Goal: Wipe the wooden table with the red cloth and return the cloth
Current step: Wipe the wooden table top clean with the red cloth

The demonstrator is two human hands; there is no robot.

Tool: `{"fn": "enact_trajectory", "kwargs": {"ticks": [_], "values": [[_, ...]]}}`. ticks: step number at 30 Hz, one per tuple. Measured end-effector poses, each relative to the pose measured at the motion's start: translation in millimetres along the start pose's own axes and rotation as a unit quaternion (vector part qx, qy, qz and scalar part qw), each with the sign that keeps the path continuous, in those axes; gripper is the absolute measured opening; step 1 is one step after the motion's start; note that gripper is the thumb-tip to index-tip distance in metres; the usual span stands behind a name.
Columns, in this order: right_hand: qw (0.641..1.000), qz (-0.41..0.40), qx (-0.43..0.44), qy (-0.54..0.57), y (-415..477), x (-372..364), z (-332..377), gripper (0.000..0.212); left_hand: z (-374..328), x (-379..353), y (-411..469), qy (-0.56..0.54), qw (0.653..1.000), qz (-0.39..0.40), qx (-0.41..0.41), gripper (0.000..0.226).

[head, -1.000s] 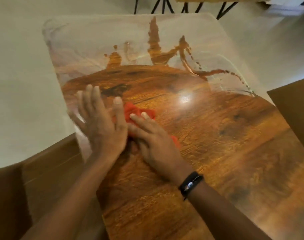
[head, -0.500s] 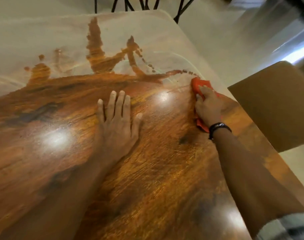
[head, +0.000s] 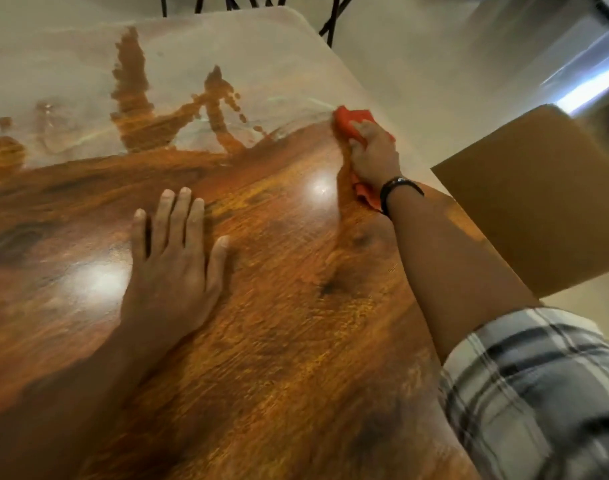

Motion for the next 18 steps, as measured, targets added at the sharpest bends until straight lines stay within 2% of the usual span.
{"fn": "enact_trajectory", "kwargs": {"ticks": [7,11,13,18], "values": [[0.983,-0.107,-0.152,-0.005,-48,57,-116,0.041,-2,0,3,0.018,1.000,0.004,-0.006,0.071],[0.969,-0.136,-0.203,0.022,-45,62,-118,0.043,-3,0,2,0.034,0.999,0.001,-0.011,0.069],[0.975,-0.116,-0.189,0.002,-26,48,-87,0.042,-3,-1,2,0.037,0.999,0.003,-0.014,0.068],[0.999,-0.008,-0.042,-0.025,-1,-16,20,0.052,-2,-2,2,0.016,1.000,-0.001,-0.011,0.069]]}}
Point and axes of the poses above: each hand's wrist, its own y-axis towards the middle knuckle, its own x-axis out of the back of the hand, z = x × y, the point moved 5 cm from there along y, towards the middle knuckle, and after that the axes turned 14 degrees about -x, right-handed, at the moved point
